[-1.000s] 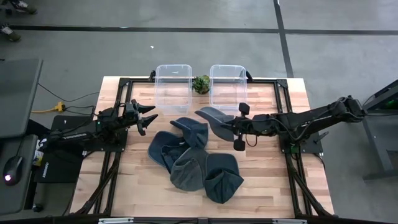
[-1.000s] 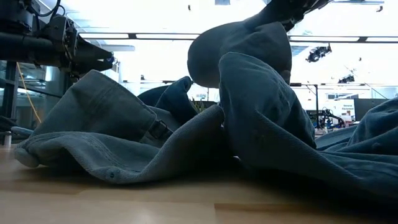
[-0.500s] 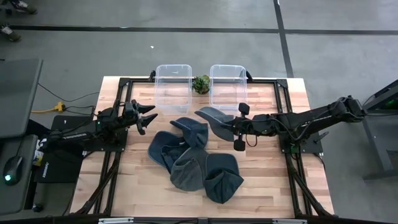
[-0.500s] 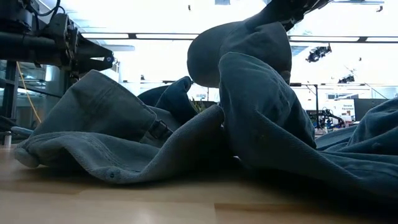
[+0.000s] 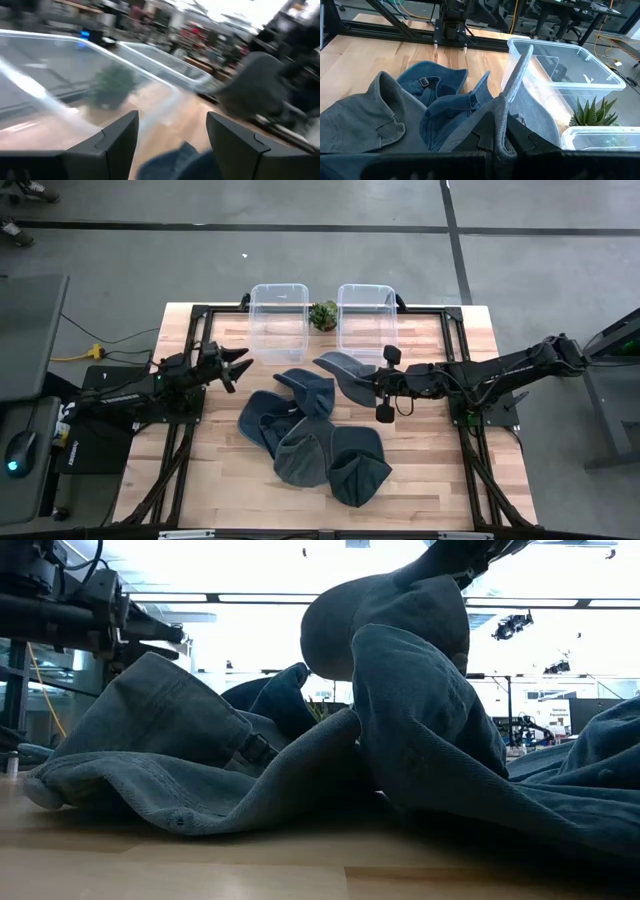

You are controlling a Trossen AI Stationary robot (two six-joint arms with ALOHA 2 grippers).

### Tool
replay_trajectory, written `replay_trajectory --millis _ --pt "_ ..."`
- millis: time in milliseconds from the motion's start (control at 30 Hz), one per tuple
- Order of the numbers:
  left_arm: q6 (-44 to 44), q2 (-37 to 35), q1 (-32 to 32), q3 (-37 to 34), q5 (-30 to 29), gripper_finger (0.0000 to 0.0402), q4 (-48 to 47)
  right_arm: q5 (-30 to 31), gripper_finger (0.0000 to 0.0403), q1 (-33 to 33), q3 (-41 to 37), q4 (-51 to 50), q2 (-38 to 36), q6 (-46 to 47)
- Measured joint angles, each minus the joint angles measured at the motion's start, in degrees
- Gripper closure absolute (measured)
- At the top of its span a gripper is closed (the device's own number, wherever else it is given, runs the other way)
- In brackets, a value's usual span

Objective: Pick & Place hat
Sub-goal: Put the top gray cap into the left transparent bin

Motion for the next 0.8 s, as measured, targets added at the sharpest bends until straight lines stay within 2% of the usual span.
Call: replay_trajectory --millis 133,300,533,800 --pt "4.1 0.0 0.0 0.0 7.6 0.0170 1.0 -0.9 0.0397 0.0 0.0 1.3 0.0 -0.4" --pt "7.9 0.5 0.0 0.0 14.9 0.0170 4.3 -5.5 0.0397 -0.3 0.0 4.0 0.0 -1.0" --pt "10.4 5.7 0.0 0.1 17.8 0.0170 11.6 -16.0 0.0397 -3.2 0.0 6.0 0.0 -1.0" --pt "11.9 20.1 0.0 7.0 19.9 0.0170 13.0 -23.2 0.0397 -7.1 0.0 8.7 0.0 -1.2"
